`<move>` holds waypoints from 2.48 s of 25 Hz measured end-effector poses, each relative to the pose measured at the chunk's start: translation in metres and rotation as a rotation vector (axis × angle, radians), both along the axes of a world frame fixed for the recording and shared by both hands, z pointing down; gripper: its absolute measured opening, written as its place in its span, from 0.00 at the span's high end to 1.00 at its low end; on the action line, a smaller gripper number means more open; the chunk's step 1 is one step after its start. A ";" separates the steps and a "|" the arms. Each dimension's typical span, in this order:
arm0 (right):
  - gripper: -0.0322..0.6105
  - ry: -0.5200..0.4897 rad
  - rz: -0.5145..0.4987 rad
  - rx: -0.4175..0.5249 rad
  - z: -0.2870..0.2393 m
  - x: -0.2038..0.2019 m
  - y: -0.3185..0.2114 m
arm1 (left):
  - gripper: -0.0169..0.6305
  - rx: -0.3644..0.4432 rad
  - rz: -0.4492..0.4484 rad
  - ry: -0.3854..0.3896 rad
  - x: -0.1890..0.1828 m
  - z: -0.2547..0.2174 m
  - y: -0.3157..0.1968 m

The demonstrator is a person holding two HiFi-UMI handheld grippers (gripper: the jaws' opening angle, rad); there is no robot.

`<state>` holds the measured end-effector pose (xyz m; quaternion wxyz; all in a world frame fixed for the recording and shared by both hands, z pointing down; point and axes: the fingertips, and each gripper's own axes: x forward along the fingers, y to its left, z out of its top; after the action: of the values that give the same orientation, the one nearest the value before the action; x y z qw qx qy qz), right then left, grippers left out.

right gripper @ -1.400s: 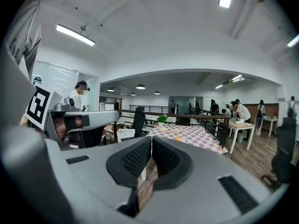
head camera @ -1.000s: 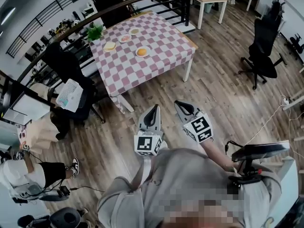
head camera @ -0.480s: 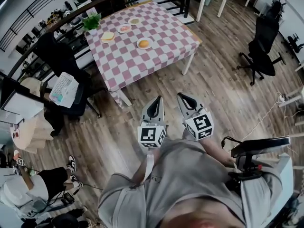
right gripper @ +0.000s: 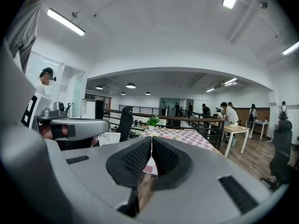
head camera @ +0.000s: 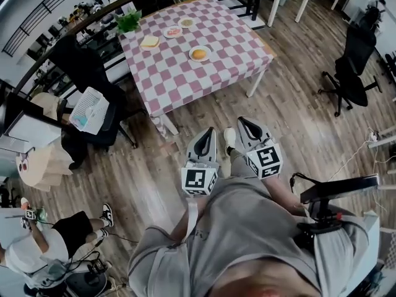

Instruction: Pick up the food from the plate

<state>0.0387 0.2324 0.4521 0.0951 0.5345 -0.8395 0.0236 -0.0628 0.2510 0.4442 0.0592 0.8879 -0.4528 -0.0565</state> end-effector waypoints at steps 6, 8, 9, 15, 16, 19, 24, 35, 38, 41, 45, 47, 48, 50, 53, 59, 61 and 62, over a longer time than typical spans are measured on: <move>0.93 -0.021 -0.099 0.011 0.005 -0.024 -0.062 | 0.96 -0.022 -0.163 -0.018 -0.039 0.015 -0.032; 0.93 -0.027 -0.136 0.016 0.004 -0.034 -0.082 | 0.96 -0.010 -0.221 -0.025 -0.054 0.010 -0.051; 0.93 -0.028 -0.155 0.019 0.004 -0.038 -0.092 | 0.96 -0.003 -0.248 -0.029 -0.061 0.008 -0.062; 0.93 -0.045 -0.256 -0.002 0.016 -0.055 -0.163 | 0.96 0.005 -0.351 -0.045 -0.074 0.007 -0.121; 0.93 -0.048 -0.264 -0.010 0.019 -0.056 -0.177 | 0.96 -0.004 -0.356 -0.051 -0.073 0.010 -0.132; 0.93 -0.060 -0.293 -0.021 0.019 -0.060 -0.220 | 0.96 -0.033 -0.367 -0.060 -0.067 0.013 -0.165; 0.93 -0.095 -0.318 -0.017 0.016 -0.052 -0.291 | 0.96 -0.021 -0.360 -0.113 -0.048 0.003 -0.225; 0.93 -0.114 -0.336 -0.056 0.038 -0.009 -0.408 | 0.96 -0.067 -0.473 -0.126 -0.025 0.011 -0.312; 0.93 -0.109 -0.351 -0.039 0.038 -0.004 -0.428 | 0.96 -0.092 -0.496 -0.117 -0.023 0.022 -0.331; 0.93 -0.119 -0.368 -0.020 0.032 0.001 -0.442 | 0.96 -0.071 -0.496 -0.127 -0.017 0.015 -0.344; 0.93 -0.149 -0.412 0.033 0.009 -0.004 -0.445 | 0.96 -0.050 -0.495 -0.210 -0.014 0.009 -0.355; 0.93 -0.159 -0.459 0.083 -0.008 -0.008 -0.441 | 0.96 0.006 -0.495 -0.278 -0.012 -0.010 -0.361; 0.93 -0.164 -0.476 0.106 -0.016 -0.010 -0.440 | 0.96 0.044 -0.498 -0.290 -0.012 -0.025 -0.364; 0.93 -0.178 -0.471 0.145 -0.035 -0.009 -0.439 | 0.96 0.112 -0.515 -0.265 -0.018 -0.054 -0.367; 0.93 -0.207 -0.419 0.188 -0.069 -0.001 -0.442 | 0.96 0.143 -0.515 -0.222 -0.031 -0.080 -0.374; 0.93 -0.186 -0.437 0.246 -0.122 0.012 -0.440 | 0.96 0.170 -0.438 -0.167 -0.033 -0.103 -0.399; 0.93 -0.185 -0.421 0.234 -0.122 0.014 -0.445 | 0.96 0.169 -0.418 -0.148 -0.030 -0.103 -0.405; 0.93 -0.183 -0.412 0.227 -0.121 0.016 -0.447 | 0.96 0.162 -0.409 -0.137 -0.029 -0.102 -0.408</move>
<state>0.0542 -0.2144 0.3314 -0.0394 0.3548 -0.9331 -0.0425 -0.0921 -0.1568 0.3423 -0.0558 0.7811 -0.6204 -0.0433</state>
